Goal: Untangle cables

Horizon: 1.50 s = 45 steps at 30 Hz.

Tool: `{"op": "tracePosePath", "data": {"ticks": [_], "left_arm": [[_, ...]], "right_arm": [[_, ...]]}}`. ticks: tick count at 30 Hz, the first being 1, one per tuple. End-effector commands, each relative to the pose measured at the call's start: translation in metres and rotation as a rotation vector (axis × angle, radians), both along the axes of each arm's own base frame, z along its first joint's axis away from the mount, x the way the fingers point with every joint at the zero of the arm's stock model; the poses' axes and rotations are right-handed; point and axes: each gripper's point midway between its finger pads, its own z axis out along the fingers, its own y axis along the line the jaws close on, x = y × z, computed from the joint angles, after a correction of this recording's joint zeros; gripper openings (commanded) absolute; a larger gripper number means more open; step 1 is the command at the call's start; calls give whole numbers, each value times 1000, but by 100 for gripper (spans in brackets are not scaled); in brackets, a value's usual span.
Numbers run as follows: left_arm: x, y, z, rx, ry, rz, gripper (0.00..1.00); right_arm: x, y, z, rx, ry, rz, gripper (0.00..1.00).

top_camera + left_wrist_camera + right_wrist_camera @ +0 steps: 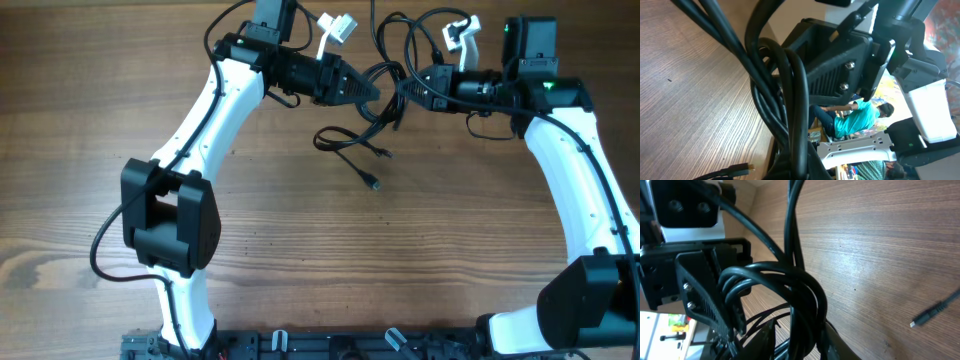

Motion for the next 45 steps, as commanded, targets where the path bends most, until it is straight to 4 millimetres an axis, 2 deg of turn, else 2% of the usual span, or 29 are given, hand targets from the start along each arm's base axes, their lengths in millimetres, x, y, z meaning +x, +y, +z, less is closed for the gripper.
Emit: {"op": "tracePosePath", "data": {"ticks": [1,8,17,19,21,26,28,31,34,36,40,44,45], "left_arm": [[-16,-10,27,-57,-35,-57,4],[-25,-20,27,-57,-34,-84,4],[-25,-21,28,-62,-48,-86,4],[-19,-22,25,-37,-35,-60,4],[-6,-24,14,46,-8,16,4],[40,-9,-32,337,29,312,4],[58,7,-52,473,40,455,4],[67,23,-67,578,35,543,4],[70,36,-78,660,37,596,4],[70,41,-83,692,38,613,4],[71,47,-87,729,38,632,4],[70,58,-95,796,41,662,4],[69,61,-97,813,44,667,4]], "right_arm": [[1,7,15,9,-32,4,25],[-1,26,6,-50,-16,-1,24],[3,19,-3,-99,16,-63,16],[1,19,-8,-122,28,-71,12],[-2,17,-14,-149,51,-78,9],[-10,9,-22,-192,98,-102,4],[-13,6,-11,-189,71,-103,4],[-20,4,8,-185,18,-104,4],[-32,3,25,-182,-15,-102,4],[-44,1,30,-194,-20,-87,4],[-54,0,37,-195,-27,-85,4],[-59,-1,63,-176,-116,-91,4],[-63,-1,75,-168,-163,-96,4]]}}
